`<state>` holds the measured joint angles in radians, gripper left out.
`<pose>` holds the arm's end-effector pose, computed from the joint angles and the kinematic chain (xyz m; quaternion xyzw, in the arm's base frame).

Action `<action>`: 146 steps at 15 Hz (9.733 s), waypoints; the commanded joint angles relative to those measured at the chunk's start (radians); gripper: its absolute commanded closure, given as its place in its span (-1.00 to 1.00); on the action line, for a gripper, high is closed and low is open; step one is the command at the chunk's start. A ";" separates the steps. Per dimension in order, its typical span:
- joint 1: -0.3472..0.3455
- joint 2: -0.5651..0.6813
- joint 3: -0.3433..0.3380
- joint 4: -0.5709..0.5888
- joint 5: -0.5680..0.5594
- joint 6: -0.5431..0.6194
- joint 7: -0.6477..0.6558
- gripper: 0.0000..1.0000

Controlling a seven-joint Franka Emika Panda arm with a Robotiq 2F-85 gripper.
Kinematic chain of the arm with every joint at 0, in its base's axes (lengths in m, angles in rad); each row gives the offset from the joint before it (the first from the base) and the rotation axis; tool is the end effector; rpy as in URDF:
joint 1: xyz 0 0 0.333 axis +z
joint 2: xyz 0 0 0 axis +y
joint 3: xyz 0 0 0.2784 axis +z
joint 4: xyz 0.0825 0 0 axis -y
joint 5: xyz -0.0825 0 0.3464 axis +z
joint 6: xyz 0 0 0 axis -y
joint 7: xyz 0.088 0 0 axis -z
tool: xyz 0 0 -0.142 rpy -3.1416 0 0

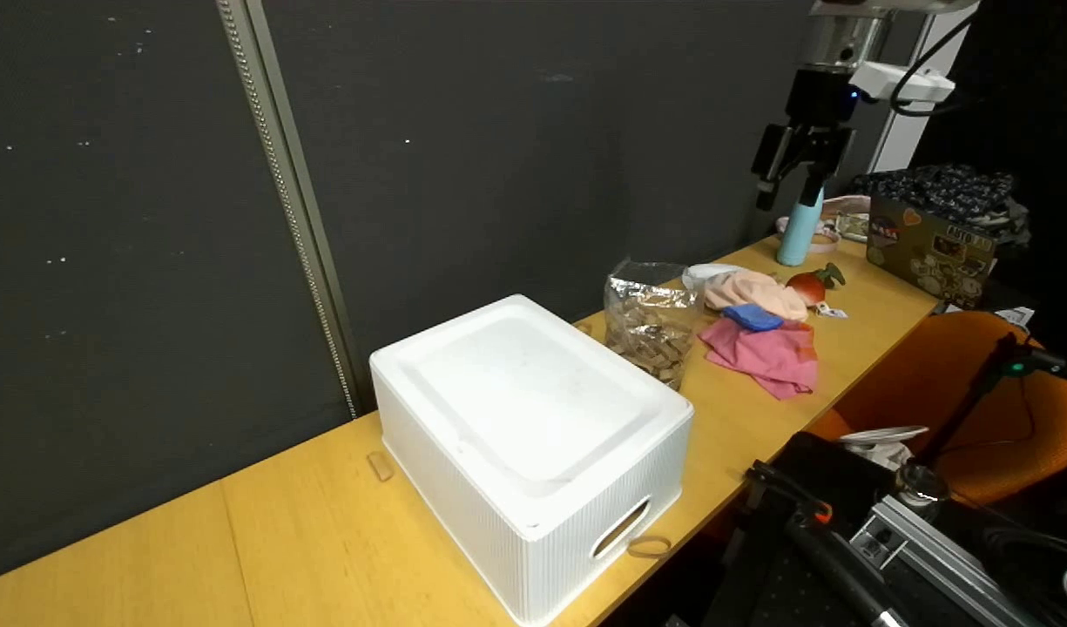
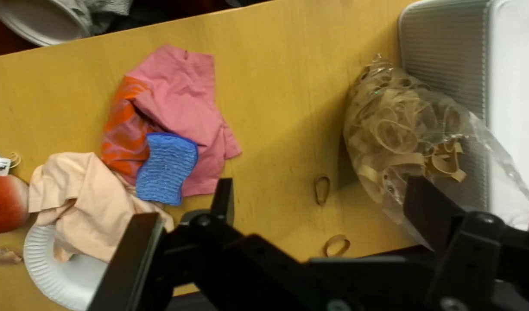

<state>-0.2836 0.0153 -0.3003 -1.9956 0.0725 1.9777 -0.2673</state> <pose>0.4366 -0.2799 0.3929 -0.9844 0.1722 0.0021 0.0347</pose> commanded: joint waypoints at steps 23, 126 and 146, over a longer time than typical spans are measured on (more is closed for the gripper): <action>-0.093 0.415 0.227 -0.047 0.111 0.759 -0.189 -1.00; 0.105 -0.011 0.176 -0.219 -0.171 0.510 0.110 0.99; 0.068 0.129 0.109 -0.172 -0.147 0.710 0.065 -1.00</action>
<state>-0.1899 0.1056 -0.1745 -2.1911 -0.0954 2.6546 -0.1862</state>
